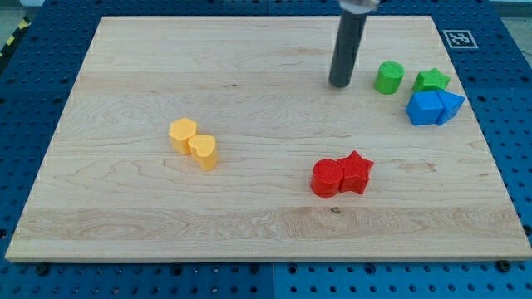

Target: Separate the red star from the red circle

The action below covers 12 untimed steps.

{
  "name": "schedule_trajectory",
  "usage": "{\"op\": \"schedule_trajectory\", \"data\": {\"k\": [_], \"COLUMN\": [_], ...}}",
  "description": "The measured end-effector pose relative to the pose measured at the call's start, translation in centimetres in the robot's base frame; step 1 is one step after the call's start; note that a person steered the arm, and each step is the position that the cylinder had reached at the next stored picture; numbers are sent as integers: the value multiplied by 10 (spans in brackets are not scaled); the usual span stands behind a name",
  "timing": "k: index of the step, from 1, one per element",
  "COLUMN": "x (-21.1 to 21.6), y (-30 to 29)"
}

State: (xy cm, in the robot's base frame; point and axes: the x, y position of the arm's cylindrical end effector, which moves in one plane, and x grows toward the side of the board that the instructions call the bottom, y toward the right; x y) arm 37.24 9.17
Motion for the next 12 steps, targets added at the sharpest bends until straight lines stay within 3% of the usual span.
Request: {"op": "schedule_trajectory", "data": {"k": [2,4,5,7,12], "x": [85,187,217,213,130], "y": [-79,-84,-71,-14,49]}}
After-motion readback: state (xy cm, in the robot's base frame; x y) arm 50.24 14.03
